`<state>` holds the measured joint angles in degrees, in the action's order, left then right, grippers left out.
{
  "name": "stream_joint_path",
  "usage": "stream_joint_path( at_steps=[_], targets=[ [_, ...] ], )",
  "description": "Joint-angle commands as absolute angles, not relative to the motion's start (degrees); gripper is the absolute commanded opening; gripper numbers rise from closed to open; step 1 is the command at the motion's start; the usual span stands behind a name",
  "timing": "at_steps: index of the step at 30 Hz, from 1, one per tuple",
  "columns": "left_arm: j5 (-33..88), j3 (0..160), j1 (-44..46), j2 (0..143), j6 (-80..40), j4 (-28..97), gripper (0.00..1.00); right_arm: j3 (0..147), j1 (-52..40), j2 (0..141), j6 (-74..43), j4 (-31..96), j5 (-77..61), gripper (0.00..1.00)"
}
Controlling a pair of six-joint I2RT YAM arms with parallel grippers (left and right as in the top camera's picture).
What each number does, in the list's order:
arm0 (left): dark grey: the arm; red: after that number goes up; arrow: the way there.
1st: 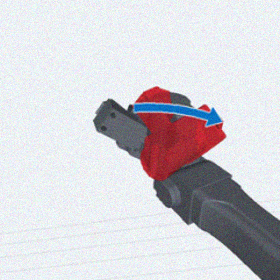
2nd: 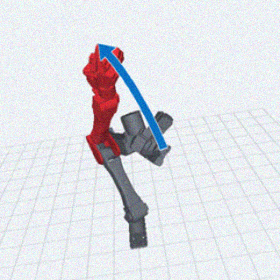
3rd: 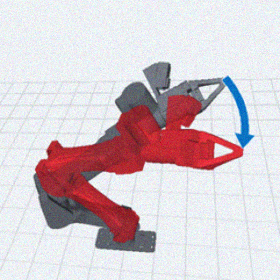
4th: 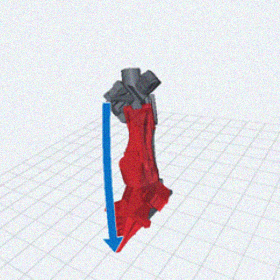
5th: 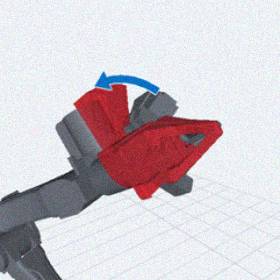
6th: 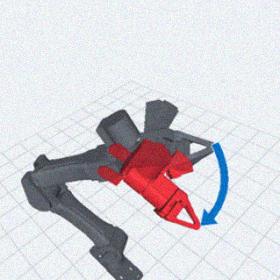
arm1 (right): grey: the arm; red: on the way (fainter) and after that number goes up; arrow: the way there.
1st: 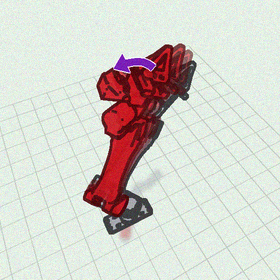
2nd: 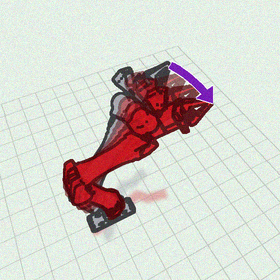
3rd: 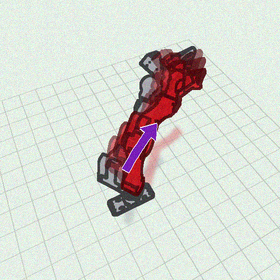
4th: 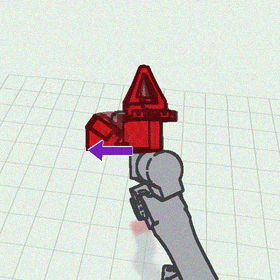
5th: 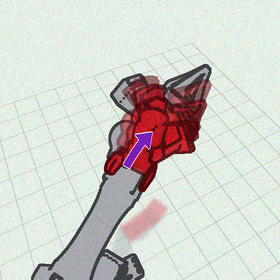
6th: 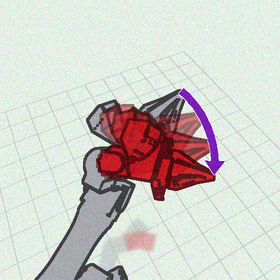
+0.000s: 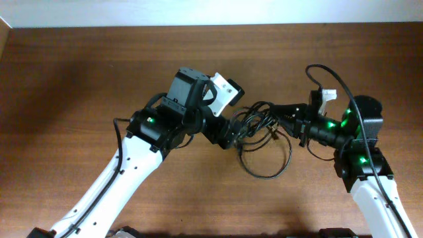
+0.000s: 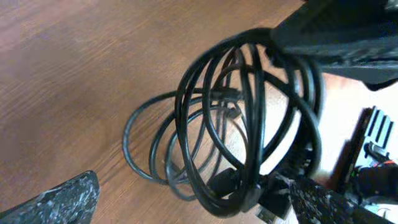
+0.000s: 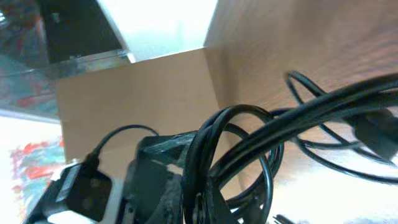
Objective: Untangle cables
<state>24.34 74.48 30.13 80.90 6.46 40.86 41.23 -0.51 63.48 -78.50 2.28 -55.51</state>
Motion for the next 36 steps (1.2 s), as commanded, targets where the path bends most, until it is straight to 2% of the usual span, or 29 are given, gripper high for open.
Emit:
stream_joint_path(
  at_steps=[1,4,8,11,14,17,22,26,36],
  targets=[
    [27.5,74.9,29.8,80.4,9.4,41.3,0.99,41.4,-0.4,63.1,-75.1,5.7,-51.6,0.04],
    [37.5,74.9,30.0,80.4,13.8,42.9,0.99,41.4,-0.4,63.2,-73.7,8.0,-48.6,0.04],
    [37.7,74.9,33.0,80.8,13.8,40.4,0.99,41.4,-0.4,63.2,-72.6,8.5,-49.7,0.04],
    [28.6,74.9,36.4,84.0,8.7,39.5,0.99,41.4,-0.4,63.2,-71.9,8.9,-50.4,0.04],
    [27.4,74.9,36.6,85.3,6.2,36.7,0.99,41.4,-0.4,63.2,-70.2,10.5,-50.5,0.04],
    [17.0,74.9,36.6,85.3,-2.5,35.6,0.99,41.4,-0.4,63.2,-68.8,12.0,-50.5,0.04],
    [17.2,74.9,36.7,85.9,-3.7,35.6,0.99,41.4,-0.4,63.2,-67.7,12.2,-51.2,0.04],
    [23.2,74.9,36.6,86.8,-3.7,35.1,0.99,41.4,-0.4,63.2,-67.7,12.2,-51.2,0.04],
    [19.9,74.9,36.6,91.9,-3.7,35.6,1.0,41.4,-0.4,63.2,-67.7,12.2,-51.4,0.04]
  ],
)
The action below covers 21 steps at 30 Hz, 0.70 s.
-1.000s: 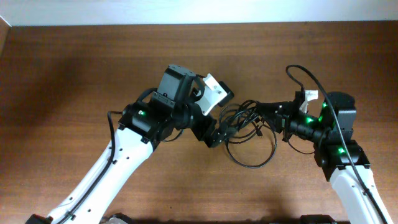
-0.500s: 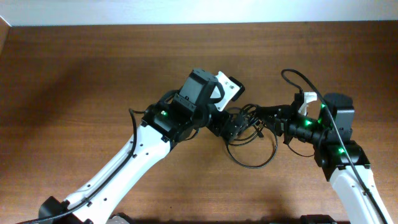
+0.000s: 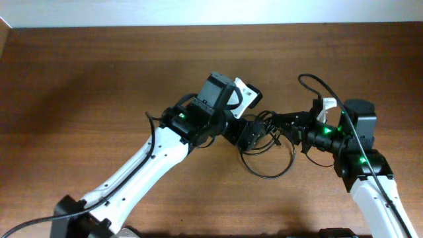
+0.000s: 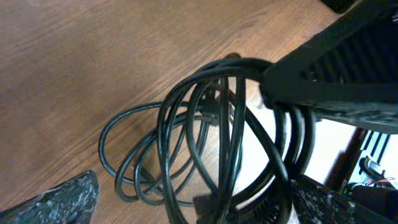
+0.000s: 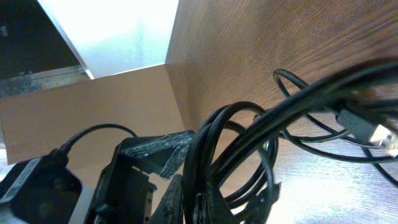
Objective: Untangle cables
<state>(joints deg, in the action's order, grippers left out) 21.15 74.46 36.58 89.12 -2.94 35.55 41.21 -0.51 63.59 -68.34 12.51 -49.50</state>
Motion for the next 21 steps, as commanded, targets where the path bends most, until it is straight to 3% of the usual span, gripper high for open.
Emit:
stream_joint_path(
  at_steps=[1,11,21],
  targets=[
    [19.5,74.9,36.6,92.7,-3.7,35.7,0.98,41.4,-0.4,63.2,-67.7,12.3,-51.5,0.04],
    [1.6,74.9,36.6,93.2,-3.7,39.7,1.0,41.4,-0.4,63.2,-67.8,11.7,-56.2,0.04],
    [-2.0,74.9,36.6,93.2,-3.6,39.7,0.99,41.4,-0.4,63.2,-67.9,8.1,-62.4,0.04]
  ],
)
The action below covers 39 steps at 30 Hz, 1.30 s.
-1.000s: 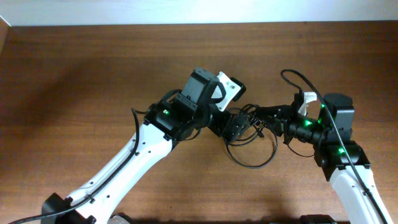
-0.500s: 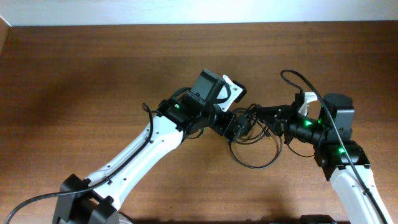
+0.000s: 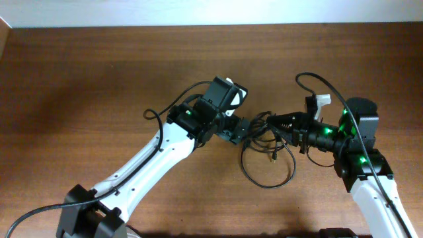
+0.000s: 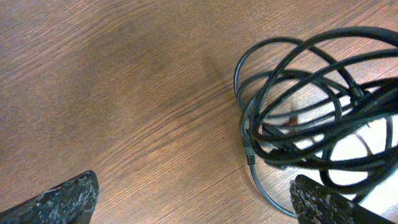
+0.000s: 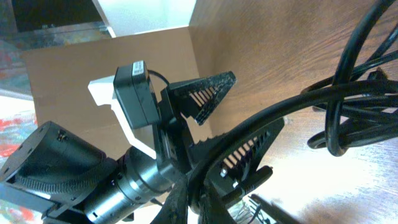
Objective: Untangle cables
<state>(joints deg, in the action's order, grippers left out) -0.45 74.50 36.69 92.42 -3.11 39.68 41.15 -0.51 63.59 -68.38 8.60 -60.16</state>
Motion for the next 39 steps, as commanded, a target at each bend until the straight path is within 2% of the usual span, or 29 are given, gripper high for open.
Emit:
stream_joint_path(
  at_steps=[1,4,6,8,10,32,39],
  targets=[
    [-2.0,74.9,36.6,93.2,-3.6,39.7,0.99,41.4,-0.4,63.2,-67.9,8.1,-62.4,0.04],
    [-0.6,74.9,36.6,93.2,-3.6,39.7,0.99,41.4,-0.4,63.2,-67.9,8.1,-62.3,0.04],
    [5.5,74.9,36.6,93.2,-1.9,39.8,0.99,41.4,-0.4,63.2,-67.7,8.1,-61.6,0.04],
    [17.7,74.9,36.6,93.2,7.2,41.0,0.99,41.4,-0.4,63.2,-67.7,8.1,-61.2,0.04],
    [23.3,74.9,36.6,93.2,12.8,42.9,0.99,41.4,-0.4,63.2,-67.7,8.1,-60.8,0.04],
    [23.2,74.9,36.7,93.2,13.0,43.4,1.0,41.4,-0.4,63.2,-67.7,8.1,-59.3,0.04],
    [23.2,74.9,36.6,93.2,13.0,44.4,0.96,41.4,-0.4,63.2,-67.7,8.1,-59.3,0.04]
  ],
)
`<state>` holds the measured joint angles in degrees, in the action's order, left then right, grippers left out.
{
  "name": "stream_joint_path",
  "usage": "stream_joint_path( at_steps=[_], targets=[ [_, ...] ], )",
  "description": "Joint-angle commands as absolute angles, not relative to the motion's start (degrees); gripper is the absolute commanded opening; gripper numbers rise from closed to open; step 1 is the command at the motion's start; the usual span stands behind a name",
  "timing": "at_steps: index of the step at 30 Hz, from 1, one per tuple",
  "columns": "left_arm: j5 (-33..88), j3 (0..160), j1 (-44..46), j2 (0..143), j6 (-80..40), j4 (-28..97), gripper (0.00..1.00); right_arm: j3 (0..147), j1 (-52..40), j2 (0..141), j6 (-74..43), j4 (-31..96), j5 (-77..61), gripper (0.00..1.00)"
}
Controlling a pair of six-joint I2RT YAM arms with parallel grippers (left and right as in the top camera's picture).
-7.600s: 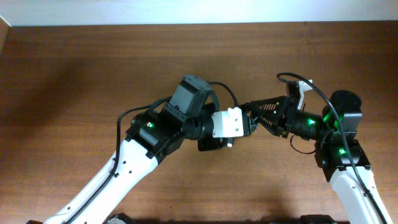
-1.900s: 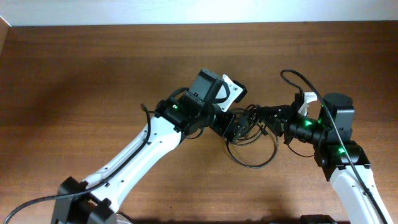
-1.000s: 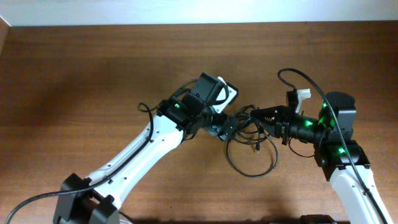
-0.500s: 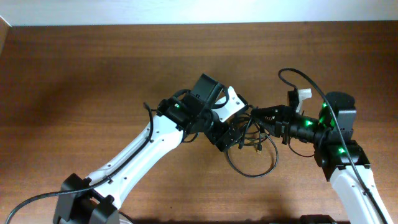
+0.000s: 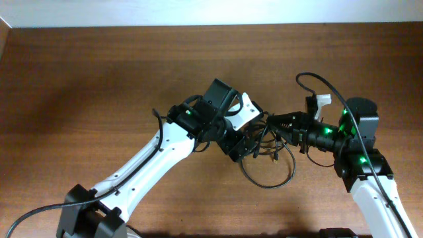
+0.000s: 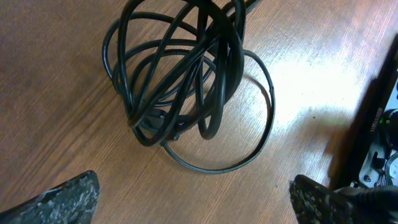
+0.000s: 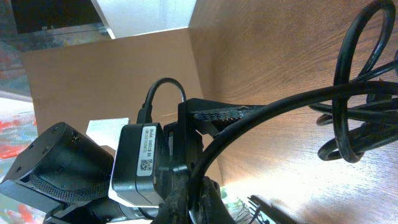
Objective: Untangle cables
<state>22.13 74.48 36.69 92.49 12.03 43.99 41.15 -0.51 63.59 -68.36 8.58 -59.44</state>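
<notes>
A tangle of black cables (image 5: 264,140) lies mid-table, one wide loop (image 5: 268,177) trailing toward the front. From the left wrist, the bundle (image 6: 180,68) sits on the wood with that loop (image 6: 239,146) below it. My left gripper (image 5: 246,149) hovers at the bundle's left side, open, nothing between its far-apart fingertips (image 6: 65,199). My right gripper (image 5: 272,122) is shut on one black cable strand (image 7: 261,124) at the bundle's right. In the right wrist view that strand runs from the closed right gripper (image 7: 198,190) out to the bundle.
The wooden table (image 5: 99,79) stretches wide to the left and back. The right arm's own black cable (image 5: 317,82) arcs above its wrist. The left wrist camera housing (image 7: 142,163) fills the space just ahead of the right gripper.
My left gripper has turned and shifted from the bundle's upper left to over its left side, so its camera looks down on the whole tangle. The right arm holds as before.
First my open left gripper was pushed into the loops while the right held a strand. It then moved right with the loops still around it. Afterwards it stood clear beside the bundle, and now it hangs over it, still open.
</notes>
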Motion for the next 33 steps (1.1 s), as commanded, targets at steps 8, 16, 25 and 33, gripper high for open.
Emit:
stream_joint_path(
  at_steps=[8,16,25,33],
  targets=[
    [22.2,74.9,36.8,93.2,15.1,45.8,0.93,41.4,-0.3,63.2,-67.9,8.1,-59.5,0.04],
    [16.7,74.9,36.7,93.2,14.9,46.2,0.84,41.4,-0.4,63.2,-67.9,8.1,-58.7,0.04],
    [16.7,74.9,36.7,93.2,14.7,46.4,0.84,41.4,-0.4,63.2,-67.7,8.2,-58.0,0.04],
    [29.8,74.9,32.3,93.2,19.2,46.4,0.98,41.4,-0.3,63.2,-68.7,8.1,-57.7,0.04]
  ],
)
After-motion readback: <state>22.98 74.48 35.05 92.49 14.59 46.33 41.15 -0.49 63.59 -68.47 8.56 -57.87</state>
